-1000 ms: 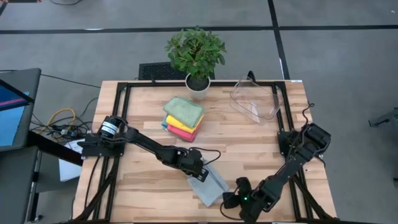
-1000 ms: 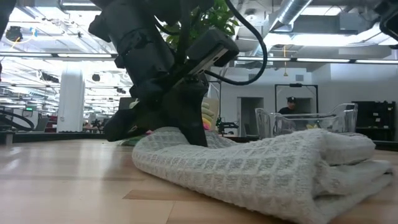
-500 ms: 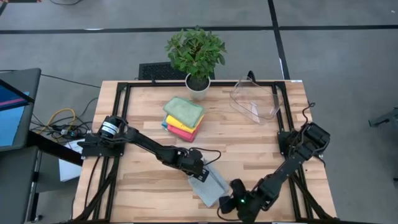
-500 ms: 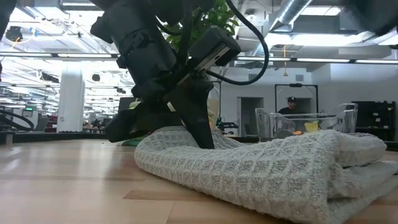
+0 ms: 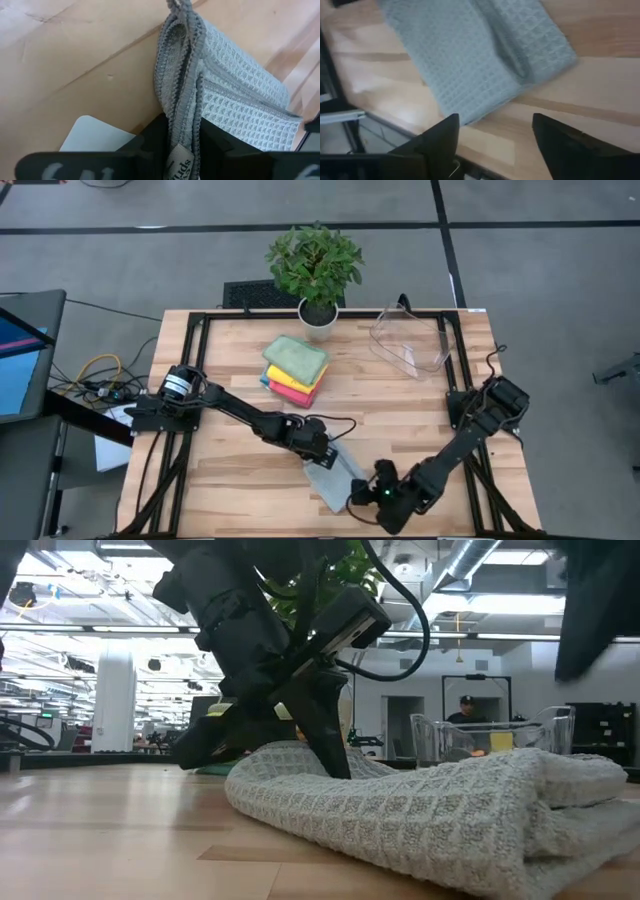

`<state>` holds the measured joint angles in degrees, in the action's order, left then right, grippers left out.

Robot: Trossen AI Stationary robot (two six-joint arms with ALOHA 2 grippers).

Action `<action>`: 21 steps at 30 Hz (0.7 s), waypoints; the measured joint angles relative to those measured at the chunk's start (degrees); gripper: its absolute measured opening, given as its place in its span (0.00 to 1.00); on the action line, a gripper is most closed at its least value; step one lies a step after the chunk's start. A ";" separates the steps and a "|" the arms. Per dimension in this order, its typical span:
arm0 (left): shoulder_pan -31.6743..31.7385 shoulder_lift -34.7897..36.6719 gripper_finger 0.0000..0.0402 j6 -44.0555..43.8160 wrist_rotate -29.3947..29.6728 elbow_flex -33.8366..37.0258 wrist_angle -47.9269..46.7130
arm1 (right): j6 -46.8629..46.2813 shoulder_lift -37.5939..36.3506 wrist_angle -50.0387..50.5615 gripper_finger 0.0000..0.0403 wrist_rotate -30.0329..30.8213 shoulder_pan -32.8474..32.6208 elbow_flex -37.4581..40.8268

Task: Fold microfiber towels
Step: Stack the gray towel on the light green microfiber towel

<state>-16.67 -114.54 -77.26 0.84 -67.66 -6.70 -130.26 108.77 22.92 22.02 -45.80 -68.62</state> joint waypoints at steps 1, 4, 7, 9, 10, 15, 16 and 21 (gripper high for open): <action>0.00 0.00 0.18 0.01 -0.02 0.00 0.01 | -0.19 0.63 -0.02 0.71 -0.03 0.35 0.00; 0.00 0.00 0.18 0.03 -0.09 0.00 -0.02 | -0.34 2.99 -3.75 0.75 -1.75 1.14 0.02; 0.00 0.00 0.18 0.10 -0.05 0.00 -0.04 | -1.91 5.60 -8.55 0.76 -2.17 1.34 -0.03; 0.00 0.00 0.18 0.08 -0.02 0.00 0.04 | -1.89 6.49 -9.95 0.76 -1.75 1.60 -0.19; 0.00 0.00 0.18 0.08 -0.02 0.00 0.09 | -1.79 6.84 -10.08 0.76 -1.73 1.97 -0.26; -0.18 0.02 0.18 0.56 -0.24 0.00 0.06 | -3.20 7.86 -7.77 0.72 -3.12 4.69 -0.61; -0.20 0.02 0.18 0.56 -0.37 0.00 0.02 | -3.26 7.84 -6.37 0.70 -3.05 5.13 -0.61; -0.17 0.04 0.17 0.68 -1.34 -0.02 -0.18 | -0.69 7.90 -3.53 0.56 -3.00 7.93 -0.59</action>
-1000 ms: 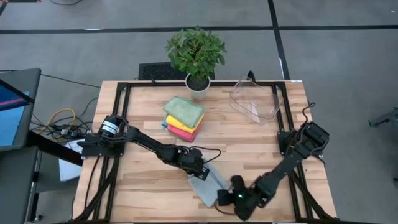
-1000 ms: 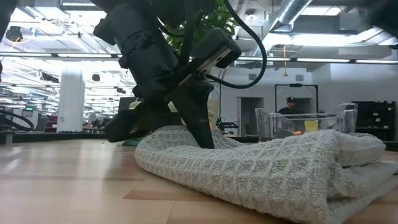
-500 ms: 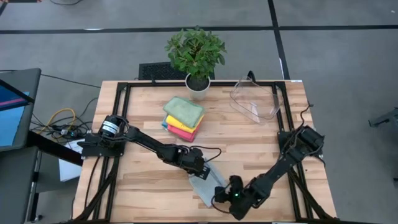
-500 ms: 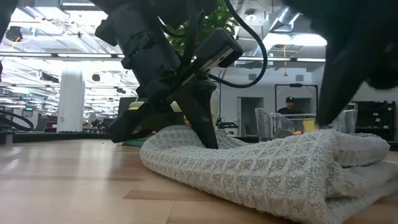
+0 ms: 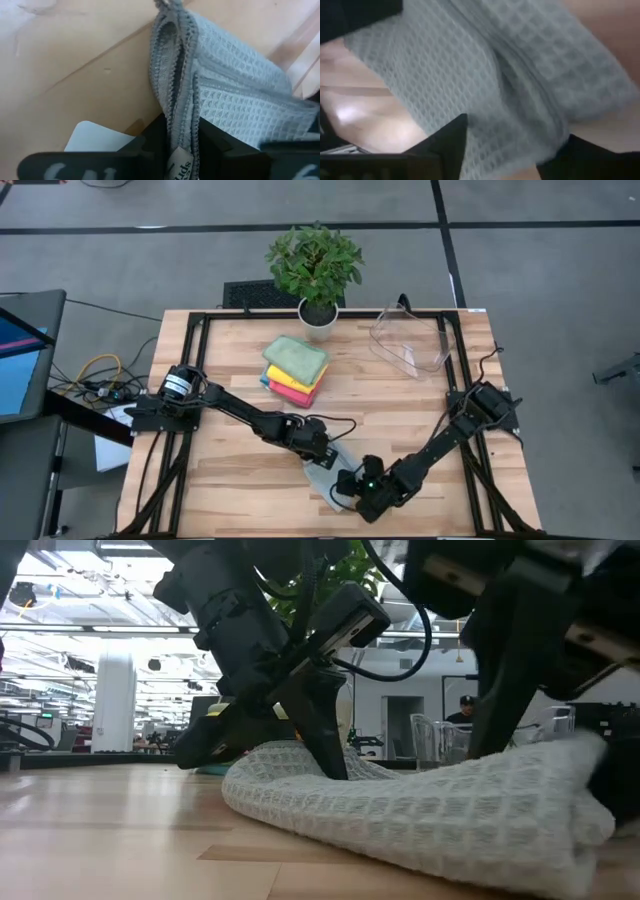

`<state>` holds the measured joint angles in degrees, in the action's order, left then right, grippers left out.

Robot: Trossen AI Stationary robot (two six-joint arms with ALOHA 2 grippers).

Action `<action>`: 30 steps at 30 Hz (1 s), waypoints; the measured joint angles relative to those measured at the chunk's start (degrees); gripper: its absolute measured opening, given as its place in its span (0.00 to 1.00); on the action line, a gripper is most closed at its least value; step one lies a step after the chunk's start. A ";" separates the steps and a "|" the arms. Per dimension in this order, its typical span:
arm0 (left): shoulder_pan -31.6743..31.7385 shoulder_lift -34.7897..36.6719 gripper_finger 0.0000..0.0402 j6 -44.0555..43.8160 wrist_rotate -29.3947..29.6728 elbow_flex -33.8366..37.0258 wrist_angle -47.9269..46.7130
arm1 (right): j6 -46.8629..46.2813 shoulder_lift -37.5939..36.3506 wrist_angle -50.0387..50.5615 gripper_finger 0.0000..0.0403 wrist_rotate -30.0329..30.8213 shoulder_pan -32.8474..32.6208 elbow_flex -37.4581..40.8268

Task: Fold microfiber towels
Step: Stack the gray towel on the light green microfiber towel

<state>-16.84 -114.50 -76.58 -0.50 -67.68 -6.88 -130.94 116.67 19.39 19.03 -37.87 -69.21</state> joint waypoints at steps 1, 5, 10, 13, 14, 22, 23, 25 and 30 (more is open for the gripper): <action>0.00 0.00 0.16 0.19 -0.45 0.00 -0.01 | 1.16 0.05 0.00 0.52 0.02 0.47 0.03; 0.11 0.07 0.06 1.62 -1.24 -0.02 -0.02 | 6.11 0.19 0.75 0.33 0.60 2.11 0.25; 1.13 0.09 0.03 3.26 -3.23 -0.02 -0.15 | 11.80 -0.43 1.78 0.08 3.40 2.67 0.51; 2.16 0.41 0.02 3.91 -4.91 -0.02 -0.25 | 13.00 -2.26 6.19 0.08 4.66 3.29 0.81; 2.47 0.76 0.01 4.18 -5.11 -0.02 -0.29 | 13.24 -3.24 9.03 0.08 5.05 3.65 1.02; 5.60 10.24 0.01 9.66 -3.01 -0.12 -8.63 | 22.30 -11.76 18.04 0.08 7.30 8.41 0.82; 6.51 11.80 0.01 10.77 -2.39 -0.17 -10.68 | 23.95 -12.75 18.09 0.08 7.82 9.58 0.83; 8.47 15.18 0.01 13.01 -0.80 -0.13 -15.86 | 27.94 -14.47 16.96 0.08 8.52 12.27 0.77; 14.50 23.30 0.01 18.46 3.04 -0.05 -24.96 | 42.42 -18.02 10.69 0.08 8.10 20.76 0.67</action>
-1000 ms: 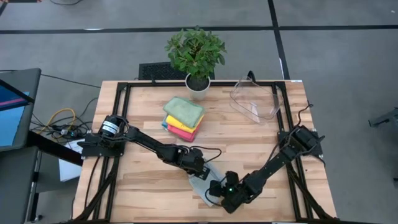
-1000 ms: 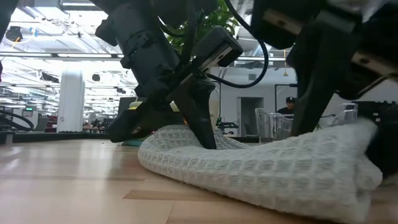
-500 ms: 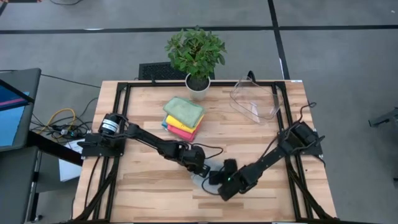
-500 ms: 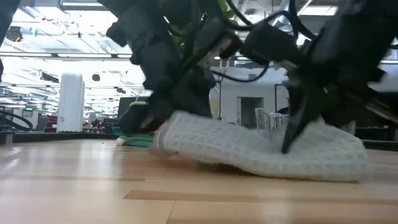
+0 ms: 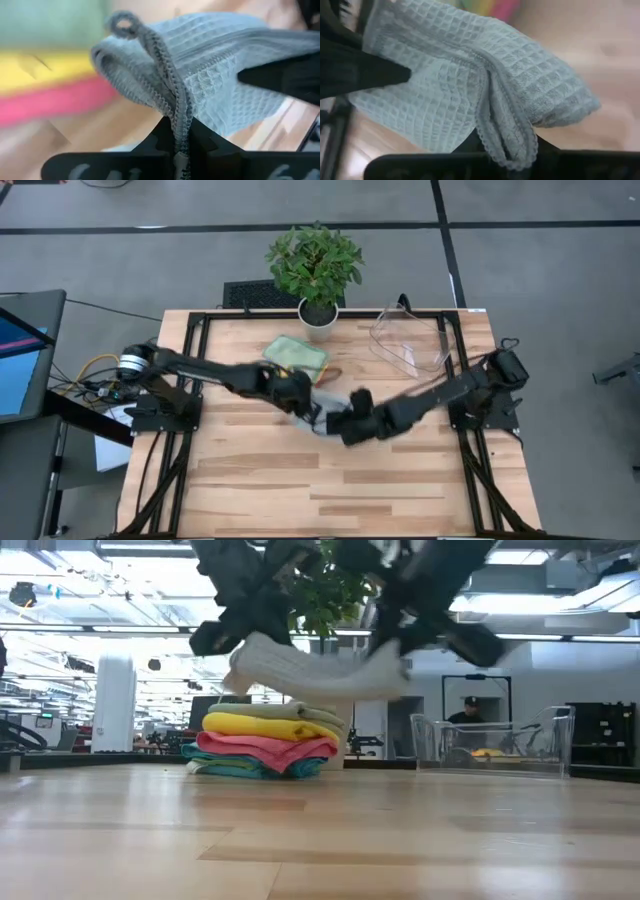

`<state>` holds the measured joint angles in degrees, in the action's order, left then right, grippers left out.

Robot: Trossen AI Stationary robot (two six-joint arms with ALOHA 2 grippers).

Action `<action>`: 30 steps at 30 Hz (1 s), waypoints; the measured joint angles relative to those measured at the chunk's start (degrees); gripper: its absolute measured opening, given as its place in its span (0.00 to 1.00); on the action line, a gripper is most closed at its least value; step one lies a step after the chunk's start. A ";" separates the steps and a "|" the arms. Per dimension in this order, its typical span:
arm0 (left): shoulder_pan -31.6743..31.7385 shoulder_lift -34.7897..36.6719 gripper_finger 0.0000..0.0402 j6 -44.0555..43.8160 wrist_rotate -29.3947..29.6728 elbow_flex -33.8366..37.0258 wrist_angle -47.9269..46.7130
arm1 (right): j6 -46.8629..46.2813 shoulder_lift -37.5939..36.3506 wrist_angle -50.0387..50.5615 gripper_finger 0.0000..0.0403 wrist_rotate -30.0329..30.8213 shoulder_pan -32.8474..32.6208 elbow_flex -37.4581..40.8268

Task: Fold microfiber towels
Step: Stack the gray towel on the light green microfiber towel

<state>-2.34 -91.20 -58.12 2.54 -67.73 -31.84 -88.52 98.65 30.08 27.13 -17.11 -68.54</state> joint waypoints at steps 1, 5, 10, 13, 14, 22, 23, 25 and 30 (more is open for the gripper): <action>1.48 1.30 0.01 1.07 0.36 -0.01 -0.78 | 2.60 -0.52 -0.66 0.08 -0.11 1.84 -0.52; 8.38 6.16 0.01 5.85 1.24 -0.02 -7.01 | 13.94 -0.86 -1.20 0.08 -0.97 9.53 -5.17; 17.87 9.92 0.01 12.56 2.24 -0.11 -10.53 | 25.78 1.21 -2.39 0.09 -4.73 17.58 -13.19; 23.66 10.51 0.01 16.11 0.87 -0.08 -10.96 | 29.10 4.32 -2.42 0.09 -6.52 20.85 -17.51; 25.31 10.50 0.01 17.17 -0.12 -0.08 -11.13 | 29.76 5.34 -2.14 0.09 -7.36 21.67 -18.73; 31.10 6.32 0.02 25.27 -1.62 -0.02 -12.40 | 30.07 13.63 -1.49 0.09 -9.20 22.87 -22.48; 31.33 5.38 0.02 26.45 -1.49 -0.02 -12.07 | 30.05 14.18 -1.55 0.09 -8.95 22.87 -22.56; 31.65 3.62 0.04 28.08 -1.11 0.02 -12.61 | 29.15 15.39 -2.02 0.10 -8.46 22.99 -22.76; 31.58 -0.55 0.14 29.77 0.77 0.04 -12.47 | 30.46 16.87 -1.47 0.19 -10.63 23.50 -22.66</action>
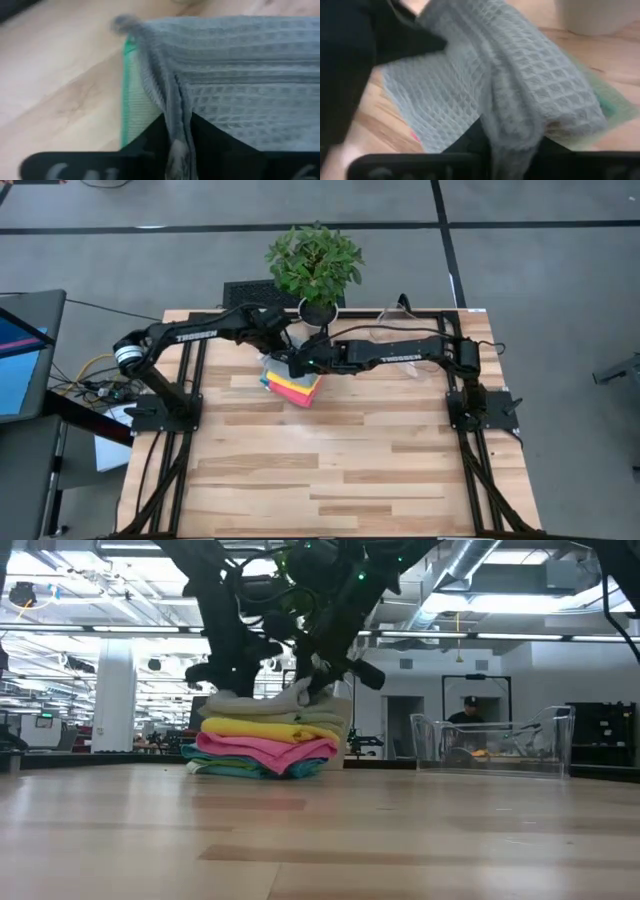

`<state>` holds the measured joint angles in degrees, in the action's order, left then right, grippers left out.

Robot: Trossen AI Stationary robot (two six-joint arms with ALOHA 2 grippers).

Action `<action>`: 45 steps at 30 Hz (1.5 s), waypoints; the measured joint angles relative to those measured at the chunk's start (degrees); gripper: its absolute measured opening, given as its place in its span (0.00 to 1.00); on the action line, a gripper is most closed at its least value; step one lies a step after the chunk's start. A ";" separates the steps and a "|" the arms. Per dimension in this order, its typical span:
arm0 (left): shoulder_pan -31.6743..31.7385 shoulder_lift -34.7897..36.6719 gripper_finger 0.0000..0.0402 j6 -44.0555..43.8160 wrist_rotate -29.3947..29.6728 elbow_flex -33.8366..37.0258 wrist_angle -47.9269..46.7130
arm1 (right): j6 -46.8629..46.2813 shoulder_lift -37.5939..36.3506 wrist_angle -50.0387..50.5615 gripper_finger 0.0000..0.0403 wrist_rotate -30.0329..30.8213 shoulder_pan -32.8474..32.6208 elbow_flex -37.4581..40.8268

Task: Fold microfiber towels
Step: Stack the gray towel on the light green microfiber towel, then put the stacked microfiber towels into the transparent bin

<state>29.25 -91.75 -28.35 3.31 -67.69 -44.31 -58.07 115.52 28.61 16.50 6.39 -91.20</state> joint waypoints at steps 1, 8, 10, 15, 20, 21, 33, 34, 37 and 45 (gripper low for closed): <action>-0.10 -0.56 0.17 0.15 1.03 -0.04 0.28 | 0.04 0.00 0.90 0.22 -0.09 0.13 0.04; 1.34 -0.63 0.44 2.86 3.17 0.01 -0.79 | 5.52 -1.34 2.97 0.50 0.53 0.24 0.13; 2.14 0.23 0.52 3.17 2.34 0.01 -1.31 | 5.90 -2.55 3.78 0.58 0.21 0.65 0.11; 3.81 0.66 0.68 3.23 -0.35 -0.01 -3.55 | 4.23 -2.86 7.99 0.71 -0.19 1.36 0.09; 4.53 1.06 0.74 2.87 -0.32 -0.01 -5.25 | 1.10 -2.84 10.05 0.74 -1.52 0.56 0.11; 4.55 1.25 0.74 2.81 -0.48 -0.01 -5.02 | 1.04 -2.84 9.49 0.74 -1.12 0.25 0.11; 6.86 0.70 0.75 5.51 -5.61 3.32 0.89 | -19.78 -2.82 5.26 0.74 -0.79 0.11 6.42; 7.63 0.70 0.75 5.73 -7.09 4.12 1.21 | -21.41 -2.80 3.65 0.74 -1.26 0.08 7.64; 9.08 0.70 0.75 6.71 -8.73 7.08 3.24 | -26.35 -2.82 -2.08 0.74 -2.50 0.00 11.27; 10.97 0.81 0.75 6.21 -14.43 15.65 16.84 | -33.63 -2.47 -10.04 0.74 -2.71 0.07 18.56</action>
<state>40.22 -90.94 -22.14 -11.12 -52.04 -27.47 -91.70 113.05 18.57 13.78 6.46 -72.64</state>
